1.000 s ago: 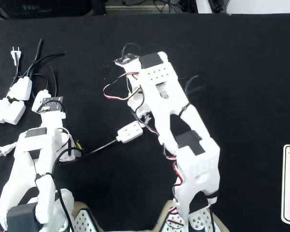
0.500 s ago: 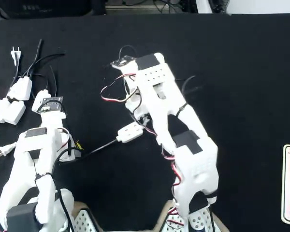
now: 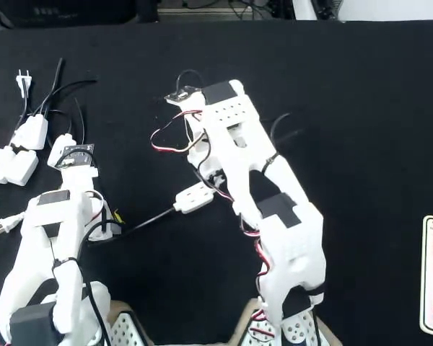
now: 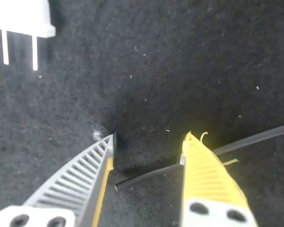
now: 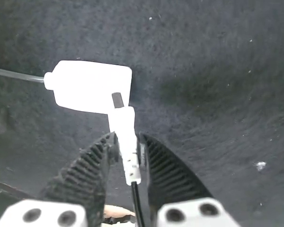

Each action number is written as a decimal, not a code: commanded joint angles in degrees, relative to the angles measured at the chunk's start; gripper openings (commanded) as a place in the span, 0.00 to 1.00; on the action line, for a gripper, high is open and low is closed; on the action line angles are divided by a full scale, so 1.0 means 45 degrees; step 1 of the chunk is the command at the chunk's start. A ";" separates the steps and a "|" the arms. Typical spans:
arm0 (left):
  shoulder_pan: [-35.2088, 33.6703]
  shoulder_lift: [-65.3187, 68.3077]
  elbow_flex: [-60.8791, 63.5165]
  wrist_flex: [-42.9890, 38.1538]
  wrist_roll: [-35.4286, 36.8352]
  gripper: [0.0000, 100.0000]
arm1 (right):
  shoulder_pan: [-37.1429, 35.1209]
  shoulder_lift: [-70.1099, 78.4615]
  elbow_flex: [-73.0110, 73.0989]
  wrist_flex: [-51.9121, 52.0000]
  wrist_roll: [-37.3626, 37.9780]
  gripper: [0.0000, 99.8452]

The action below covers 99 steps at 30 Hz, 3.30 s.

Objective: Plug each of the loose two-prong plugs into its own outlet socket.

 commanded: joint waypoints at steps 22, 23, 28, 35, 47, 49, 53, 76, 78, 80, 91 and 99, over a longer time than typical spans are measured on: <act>-0.0186 -0.0078 -0.0186 0.0117 -0.0098 0.23 | -0.1153 -0.6281 0.7492 -0.0625 0.3868 0.01; -0.0186 -0.0078 -0.0186 0.0117 -0.0098 0.23 | -0.1172 -0.6437 0.8274 -0.1035 0.4357 0.01; -0.0186 -0.0078 -0.0186 0.0098 -0.0098 0.23 | -0.0313 -0.7609 1.0891 -0.2833 0.5880 0.01; -0.0186 -0.0078 -0.0205 0.0098 -0.0098 0.23 | -0.0195 -0.9582 1.3451 -0.4142 0.6955 0.01; -0.0205 -0.0078 -0.0127 -0.0137 -0.0098 0.23 | -0.0059 -1.2239 1.7729 -0.9475 0.6193 0.01; -0.0205 -0.0078 -0.0127 -0.0156 -0.0098 0.23 | -0.0059 -1.2220 1.8002 -0.9377 0.6193 0.02; -0.0205 -0.0078 -0.0127 -0.0195 -0.0098 0.23 | -0.0039 -1.1790 1.8002 -0.8400 0.7267 0.08; -0.0205 -0.0078 -0.0127 -0.0215 -0.0098 0.23 | 0.3067 -1.1204 1.7924 -0.7951 1.1468 0.01; -0.0205 -0.0078 -0.0127 -0.0234 -0.0098 0.23 | 0.3048 -1.1438 1.7924 -0.7951 1.1311 0.01; -0.0205 -0.0078 -0.0127 -0.0234 -0.0098 0.23 | 0.2930 -1.2142 1.7866 -0.7971 1.0510 0.01; -0.0205 -0.0078 -0.0147 -0.0234 -0.0098 0.23 | 0.0449 -1.3333 1.7260 -0.9045 0.5021 0.01; -0.0205 -0.0078 -0.0127 -0.0234 -0.0098 0.23 | 0.0488 -1.0852 1.5600 -0.8225 0.5040 0.16</act>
